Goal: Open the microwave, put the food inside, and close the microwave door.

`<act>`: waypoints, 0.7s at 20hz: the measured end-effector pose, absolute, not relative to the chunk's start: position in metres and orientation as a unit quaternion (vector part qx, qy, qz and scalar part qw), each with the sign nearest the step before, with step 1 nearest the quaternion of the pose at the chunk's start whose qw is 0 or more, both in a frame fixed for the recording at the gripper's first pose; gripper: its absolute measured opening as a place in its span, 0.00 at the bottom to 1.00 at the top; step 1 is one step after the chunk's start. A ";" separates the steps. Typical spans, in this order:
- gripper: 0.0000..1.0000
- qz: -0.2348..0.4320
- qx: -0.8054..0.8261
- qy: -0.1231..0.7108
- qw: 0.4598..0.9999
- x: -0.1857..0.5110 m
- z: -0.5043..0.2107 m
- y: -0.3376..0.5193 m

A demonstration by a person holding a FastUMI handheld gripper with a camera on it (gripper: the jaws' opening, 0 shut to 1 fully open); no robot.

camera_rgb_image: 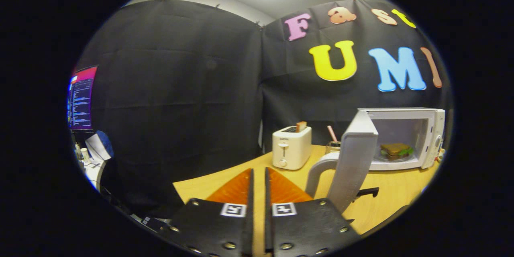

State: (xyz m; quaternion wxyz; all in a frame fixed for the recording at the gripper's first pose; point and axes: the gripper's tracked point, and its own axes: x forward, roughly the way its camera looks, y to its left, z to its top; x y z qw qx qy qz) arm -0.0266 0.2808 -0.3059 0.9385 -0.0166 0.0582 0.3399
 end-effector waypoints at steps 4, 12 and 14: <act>0.10 0.303 -0.043 0.054 0.950 -0.017 -0.310 0.265; 0.01 0.268 -0.055 0.047 0.961 -0.009 -0.305 0.225; 0.01 0.243 -0.054 0.042 0.968 -0.002 -0.302 0.201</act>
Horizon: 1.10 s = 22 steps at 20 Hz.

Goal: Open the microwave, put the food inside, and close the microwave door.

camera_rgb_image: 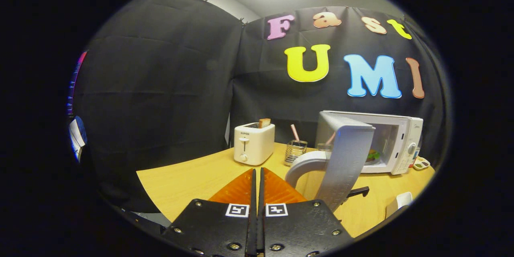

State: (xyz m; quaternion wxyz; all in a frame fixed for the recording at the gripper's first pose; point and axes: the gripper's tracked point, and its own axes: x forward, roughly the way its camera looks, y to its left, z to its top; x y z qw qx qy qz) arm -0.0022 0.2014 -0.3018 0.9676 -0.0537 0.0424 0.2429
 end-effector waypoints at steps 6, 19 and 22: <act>0.01 0.159 -0.056 0.042 0.985 0.035 -0.294 0.110; 0.01 -0.005 -0.063 0.064 0.996 0.158 -0.276 -0.055; 0.01 -0.025 -0.056 0.080 0.995 0.189 -0.281 -0.074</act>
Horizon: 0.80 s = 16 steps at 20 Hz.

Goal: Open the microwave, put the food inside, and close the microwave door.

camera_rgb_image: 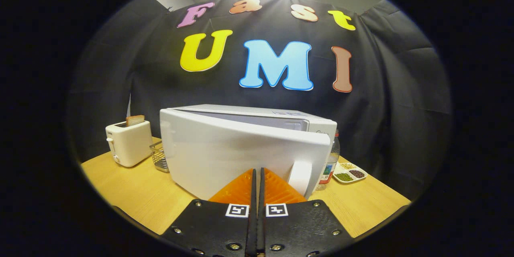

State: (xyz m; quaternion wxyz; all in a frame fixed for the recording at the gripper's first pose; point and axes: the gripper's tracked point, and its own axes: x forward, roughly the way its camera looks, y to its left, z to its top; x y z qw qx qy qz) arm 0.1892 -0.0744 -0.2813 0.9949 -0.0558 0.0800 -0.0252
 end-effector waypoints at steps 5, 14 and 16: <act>0.01 -0.058 -0.047 0.090 0.993 0.237 -0.284 -0.099; 0.01 -0.085 -0.057 0.091 0.991 0.289 -0.288 -0.118; 0.02 -0.103 -0.032 0.090 0.990 0.288 -0.285 -0.118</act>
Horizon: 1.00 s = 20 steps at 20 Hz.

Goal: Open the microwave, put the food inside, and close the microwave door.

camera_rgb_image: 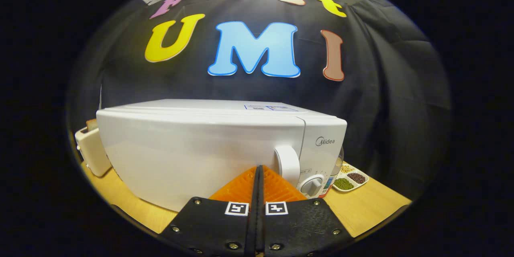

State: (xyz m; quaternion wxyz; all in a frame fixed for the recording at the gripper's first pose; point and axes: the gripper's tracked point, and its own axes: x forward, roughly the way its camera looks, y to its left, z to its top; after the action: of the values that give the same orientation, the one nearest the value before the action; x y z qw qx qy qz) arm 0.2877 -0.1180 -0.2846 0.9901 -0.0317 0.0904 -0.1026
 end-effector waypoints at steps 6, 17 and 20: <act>0.01 -0.057 0.003 0.092 0.994 0.245 -0.246 -0.078; 0.01 -0.004 0.001 0.014 1.000 0.101 -0.068 -0.013; 0.01 0.011 0.000 0.017 1.000 0.078 -0.055 0.004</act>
State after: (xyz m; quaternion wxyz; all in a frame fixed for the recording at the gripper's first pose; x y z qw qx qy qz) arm 0.0781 0.0044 -0.0549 0.9998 -0.0004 0.0171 0.0109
